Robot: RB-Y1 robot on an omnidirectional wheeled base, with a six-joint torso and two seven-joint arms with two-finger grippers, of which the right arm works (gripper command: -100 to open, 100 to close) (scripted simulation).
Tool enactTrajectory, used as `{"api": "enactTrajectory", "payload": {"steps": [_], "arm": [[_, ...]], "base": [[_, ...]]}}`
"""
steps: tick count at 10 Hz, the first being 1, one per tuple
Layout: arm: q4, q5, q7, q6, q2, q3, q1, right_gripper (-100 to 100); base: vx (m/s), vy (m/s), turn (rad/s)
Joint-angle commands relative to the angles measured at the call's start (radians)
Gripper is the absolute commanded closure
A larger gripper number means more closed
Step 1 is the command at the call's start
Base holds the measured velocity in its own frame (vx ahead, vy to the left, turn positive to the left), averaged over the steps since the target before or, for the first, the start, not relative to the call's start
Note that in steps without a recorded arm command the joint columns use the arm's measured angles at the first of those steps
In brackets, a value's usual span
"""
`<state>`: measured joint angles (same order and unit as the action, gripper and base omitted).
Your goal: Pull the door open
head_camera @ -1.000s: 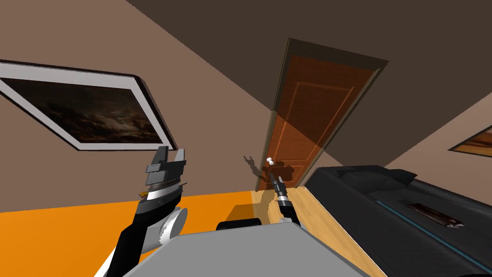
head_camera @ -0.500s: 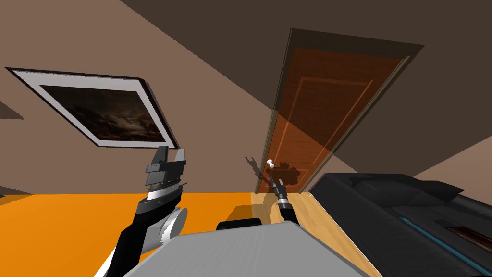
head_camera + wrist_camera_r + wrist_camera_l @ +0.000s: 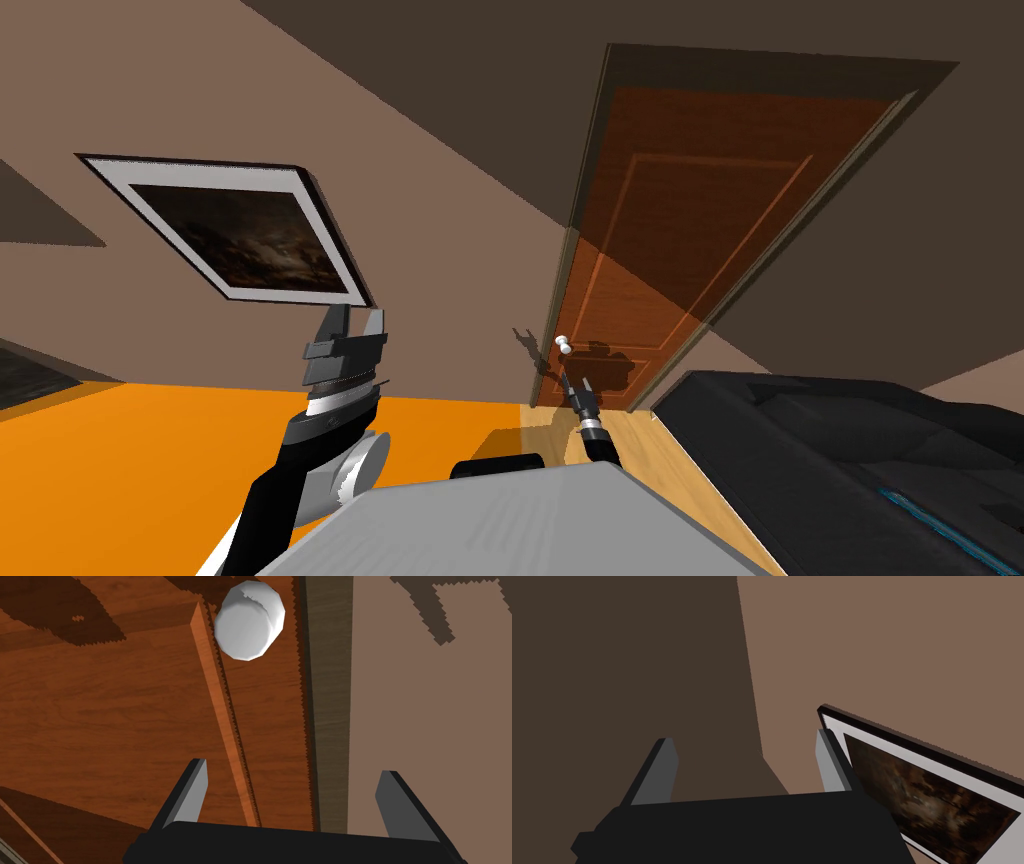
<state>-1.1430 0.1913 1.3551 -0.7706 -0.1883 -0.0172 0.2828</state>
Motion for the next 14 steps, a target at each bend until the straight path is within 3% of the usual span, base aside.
{"api": "enactTrajectory", "payload": {"steps": [1, 6, 9, 10, 14], "arm": [[0.022, 0.002, 0.03, -0.003, -0.003, -0.001, -0.002, -100], [0.103, 0.006, 0.127, -0.016, -0.01, -0.004, -0.017, -100], [0.117, 0.008, 0.142, -0.018, -0.014, -0.004, -0.019, -100], [0.154, 0.021, 0.154, -0.018, -0.014, 0.028, -0.047, -100], [0.229, 0.049, 0.173, -0.018, -0.014, 0.092, -0.106, -100]], "base": [[0.021, -0.073, 0.09], [0.021, -0.089, 0.092], [0.018, -0.069, 0.054], [0.008, -0.015, 0.277], [0.017, -0.028, 0.191]]}}
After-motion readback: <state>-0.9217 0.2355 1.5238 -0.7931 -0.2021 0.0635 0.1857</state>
